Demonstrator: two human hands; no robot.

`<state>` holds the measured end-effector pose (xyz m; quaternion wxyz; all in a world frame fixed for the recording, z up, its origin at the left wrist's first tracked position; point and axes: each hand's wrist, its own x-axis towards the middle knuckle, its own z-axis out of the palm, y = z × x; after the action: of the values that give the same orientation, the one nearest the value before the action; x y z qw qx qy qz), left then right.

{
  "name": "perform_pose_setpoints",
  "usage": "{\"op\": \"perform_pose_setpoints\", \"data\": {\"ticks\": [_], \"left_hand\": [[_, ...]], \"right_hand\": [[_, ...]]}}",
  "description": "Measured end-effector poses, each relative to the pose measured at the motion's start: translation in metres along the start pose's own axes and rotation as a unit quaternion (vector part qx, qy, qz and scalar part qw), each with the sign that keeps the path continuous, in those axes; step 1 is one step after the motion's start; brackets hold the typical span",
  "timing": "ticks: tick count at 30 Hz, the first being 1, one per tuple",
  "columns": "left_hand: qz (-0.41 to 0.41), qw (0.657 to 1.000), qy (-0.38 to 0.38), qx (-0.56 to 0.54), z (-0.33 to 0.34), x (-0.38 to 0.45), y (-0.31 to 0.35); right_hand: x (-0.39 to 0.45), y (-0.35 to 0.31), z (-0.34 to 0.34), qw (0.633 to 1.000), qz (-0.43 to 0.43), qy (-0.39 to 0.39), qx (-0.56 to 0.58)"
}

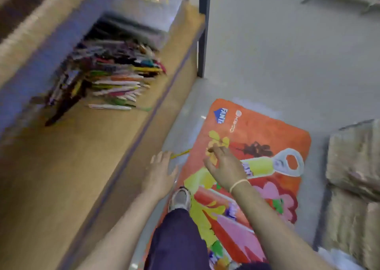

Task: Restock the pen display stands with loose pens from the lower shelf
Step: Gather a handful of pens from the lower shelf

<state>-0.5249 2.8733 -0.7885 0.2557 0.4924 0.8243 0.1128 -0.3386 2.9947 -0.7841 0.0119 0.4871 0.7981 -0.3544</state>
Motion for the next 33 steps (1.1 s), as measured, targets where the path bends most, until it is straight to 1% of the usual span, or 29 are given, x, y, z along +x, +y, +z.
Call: {"op": "perform_pose_setpoints", "data": {"ticks": [4, 6, 8, 11, 14, 17, 20, 22, 24, 26, 28, 31, 33], "left_hand": [[-0.052, 0.995, -0.046, -0.07, 0.12, 0.097, -0.093], [-0.079, 0.991, -0.05, -0.094, 0.159, 0.132, -0.125], [-0.084, 0.991, -0.049, -0.096, 0.192, 0.156, -0.147], [-0.068, 0.993, -0.051, -0.087, 0.227, 0.175, -0.166], [-0.084, 0.993, -0.049, -0.072, 0.248, 0.178, -0.174], [-0.109, 0.99, -0.03, -0.089, 0.255, 0.181, -0.174], [-0.159, 0.975, -0.026, -0.151, 0.256, 0.181, -0.165], [-0.202, 0.951, -0.023, -0.233, 0.251, 0.181, -0.153], [-0.211, 0.926, -0.021, -0.314, 0.24, 0.179, -0.139], [-0.185, 0.907, -0.024, -0.377, 0.22, 0.175, -0.121], [-0.145, 0.886, -0.042, -0.438, 0.187, 0.167, -0.094], [-0.071, 0.855, -0.053, -0.51, 0.115, 0.153, -0.05], [-0.024, 0.854, -0.046, -0.517, 0.063, 0.143, -0.027]], "right_hand": [[0.103, 0.063, 0.117, 0.995, 0.039, -0.054, 0.074], [0.144, 0.084, 0.164, 0.992, 0.056, -0.06, 0.093], [0.175, 0.1, 0.2, 0.991, 0.065, -0.061, 0.104], [0.203, 0.112, 0.235, 0.99, 0.057, -0.083, 0.096], [0.213, 0.121, 0.251, 0.986, 0.067, -0.104, 0.108], [0.215, 0.127, 0.255, 0.982, 0.084, -0.098, 0.137], [0.215, 0.132, 0.254, 0.976, 0.094, -0.081, 0.178], [0.215, 0.131, 0.246, 0.967, 0.104, -0.058, 0.225], [0.214, 0.123, 0.229, 0.933, 0.116, -0.049, 0.337], [0.211, 0.109, 0.201, 0.893, 0.108, -0.056, 0.434], [0.205, 0.09, 0.166, 0.873, 0.071, -0.072, 0.478], [0.195, 0.05, 0.108, 0.845, -0.004, -0.097, 0.526], [0.186, 0.013, 0.073, 0.842, -0.055, -0.102, 0.527]]}}
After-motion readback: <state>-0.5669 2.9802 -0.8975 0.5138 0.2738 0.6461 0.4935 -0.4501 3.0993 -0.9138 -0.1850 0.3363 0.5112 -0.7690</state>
